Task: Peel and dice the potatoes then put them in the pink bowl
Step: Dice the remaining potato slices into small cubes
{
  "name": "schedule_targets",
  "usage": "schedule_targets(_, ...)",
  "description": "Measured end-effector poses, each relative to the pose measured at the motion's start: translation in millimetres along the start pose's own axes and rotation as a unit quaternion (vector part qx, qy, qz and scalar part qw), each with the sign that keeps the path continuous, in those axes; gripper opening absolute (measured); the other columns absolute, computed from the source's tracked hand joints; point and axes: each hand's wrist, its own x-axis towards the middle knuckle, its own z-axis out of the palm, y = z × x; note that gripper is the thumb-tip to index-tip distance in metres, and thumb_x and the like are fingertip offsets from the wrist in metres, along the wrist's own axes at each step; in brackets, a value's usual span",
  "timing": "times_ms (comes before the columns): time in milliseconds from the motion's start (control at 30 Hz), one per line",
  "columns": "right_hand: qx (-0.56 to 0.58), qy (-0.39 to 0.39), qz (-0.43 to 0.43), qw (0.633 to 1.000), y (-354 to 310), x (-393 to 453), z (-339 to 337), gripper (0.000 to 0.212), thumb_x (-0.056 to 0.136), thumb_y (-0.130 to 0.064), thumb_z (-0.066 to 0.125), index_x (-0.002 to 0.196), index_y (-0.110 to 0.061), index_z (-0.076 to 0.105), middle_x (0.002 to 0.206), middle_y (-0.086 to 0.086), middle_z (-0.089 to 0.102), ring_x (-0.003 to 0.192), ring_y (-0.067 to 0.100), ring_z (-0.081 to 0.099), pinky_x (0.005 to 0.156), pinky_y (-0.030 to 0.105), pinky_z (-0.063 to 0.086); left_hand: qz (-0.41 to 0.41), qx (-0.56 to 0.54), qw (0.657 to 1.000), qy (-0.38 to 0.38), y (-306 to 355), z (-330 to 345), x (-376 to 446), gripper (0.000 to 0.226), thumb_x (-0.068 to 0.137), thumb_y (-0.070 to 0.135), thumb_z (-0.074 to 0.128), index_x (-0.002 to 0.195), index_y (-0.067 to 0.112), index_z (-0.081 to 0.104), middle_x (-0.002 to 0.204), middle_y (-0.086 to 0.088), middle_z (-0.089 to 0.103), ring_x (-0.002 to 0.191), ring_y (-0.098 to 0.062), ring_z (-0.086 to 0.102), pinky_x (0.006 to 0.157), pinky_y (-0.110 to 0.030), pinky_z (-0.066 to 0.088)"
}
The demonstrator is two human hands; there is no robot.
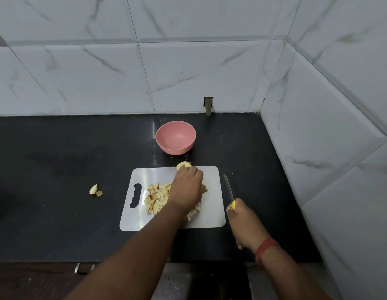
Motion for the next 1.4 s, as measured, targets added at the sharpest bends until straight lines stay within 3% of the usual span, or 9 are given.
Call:
schedule_targets(133, -0.011, -0.009, 0.002, 1.0, -2, 0, 2, 0.02, 0.103, -0.031, 0.032, 0.103, -0.015, 0.044, 0.091, 0.011, 0.056, 0.048, 0.022, 0.053, 0.039, 0.023, 0.041, -0.076, -0.053, 0.996, 0.013, -30, -5, 15, 0.041, 0.093, 0.006, 0.052, 0.131, 0.017, 0.061, 0.126, -0.002, 0.061, 0.113, -0.021, 0.053, 0.106, -0.034, 0.039)
schedule_targets(267, -0.02, -0.006, 0.001, 1.0, -5, -1, 6, 0.02, 0.103, -0.031, 0.032, 0.101, -0.015, 0.043, 0.093, 0.011, 0.057, 0.048, 0.021, 0.053, 0.039, 0.024, 0.042, -0.045, -0.039, 0.994, -0.096, -52, -7, 29, 0.053, 0.1, 0.015, 0.054, 0.151, 0.023, 0.043, 0.156, -0.002, 0.041, 0.139, -0.025, 0.041, 0.117, -0.039, 0.029)
schedule_targets(367, -0.038, -0.012, 0.011, 0.999, -12, -1, 11, 0.017, 0.104, -0.028, 0.033, 0.103, -0.014, 0.043, 0.093, 0.01, 0.055, 0.052, 0.022, 0.056, 0.04, 0.025, 0.043, -0.03, -0.015, 0.989, -0.143, -58, -7, 36, 0.056, 0.097, 0.014, 0.057, 0.151, 0.026, 0.043, 0.152, -0.002, 0.044, 0.134, -0.027, 0.046, 0.112, -0.039, 0.037)
schedule_targets(533, -0.114, -0.038, 0.014, 0.993, -21, 0, 22, 0.016, 0.101, -0.012, 0.038, 0.117, -0.013, 0.042, 0.096, 0.003, 0.053, 0.063, 0.018, 0.057, 0.039, 0.024, 0.042, -0.055, -0.028, 0.99, -0.124, -61, -4, 40, 0.055, 0.09, 0.014, 0.068, 0.14, 0.024, 0.049, 0.133, -0.005, 0.049, 0.117, -0.026, 0.051, 0.097, -0.039, 0.05)
schedule_targets(900, -0.069, -0.02, 0.007, 0.997, -23, -1, 32, 0.016, 0.103, -0.022, 0.034, 0.111, -0.013, 0.043, 0.095, 0.006, 0.056, 0.061, 0.02, 0.057, 0.051, 0.032, 0.052, -0.05, -0.073, 0.995, -0.052, -57, -6, 29, 0.049, 0.087, 0.0, 0.066, 0.129, 0.021, 0.05, 0.126, -0.006, 0.047, 0.105, -0.023, 0.054, 0.08, -0.037, 0.056)
schedule_targets(1100, -0.032, -0.023, 0.024, 0.999, -27, 3, 28, 0.014, 0.101, -0.023, 0.033, 0.11, -0.017, 0.043, 0.099, 0.007, 0.055, 0.067, 0.025, 0.062, 0.044, 0.029, 0.05, -0.04, -0.14, 0.989, 0.017, -30, -20, 25, 0.04, 0.096, 0.008, 0.061, 0.132, 0.027, 0.06, 0.12, -0.002, 0.053, 0.103, -0.018, 0.057, 0.087, -0.031, 0.056)
schedule_targets(1233, 0.058, 0.002, 0.025, 0.998, -22, 3, 26, 0.017, 0.1, -0.027, 0.031, 0.103, -0.017, 0.044, 0.089, 0.009, 0.055, 0.048, 0.021, 0.052, 0.039, 0.023, 0.042, -0.031, -0.177, 0.984, 0.003, 5, -20, 12, 0.033, 0.098, 0.011, 0.057, 0.128, 0.021, 0.065, 0.117, 0.001, 0.047, 0.087, -0.012, 0.057, 0.078, -0.024, 0.055)
schedule_targets(1333, 0.102, 0.027, 0.023, 0.994, -15, 1, 26, 0.016, 0.1, -0.027, 0.032, 0.097, -0.017, 0.044, 0.084, 0.009, 0.056, 0.039, 0.019, 0.048, 0.038, 0.023, 0.04, -0.01, -0.178, 0.984, -0.03, 29, -12, -3, 0.041, 0.098, 0.01, 0.053, 0.138, 0.016, 0.055, 0.13, -0.005, 0.045, 0.094, -0.018, 0.059, 0.081, -0.026, 0.05)
schedule_targets(1400, 0.106, 0.03, 0.024, 0.994, -10, -1, 28, 0.016, 0.101, -0.028, 0.033, 0.098, -0.018, 0.045, 0.085, 0.01, 0.056, 0.042, 0.019, 0.049, 0.037, 0.022, 0.04, 0.021, -0.128, 0.99, -0.046, 37, -5, -12, 0.044, 0.099, 0.018, 0.053, 0.142, 0.016, 0.049, 0.132, -0.007, 0.047, 0.107, -0.021, 0.055, 0.095, -0.031, 0.045)
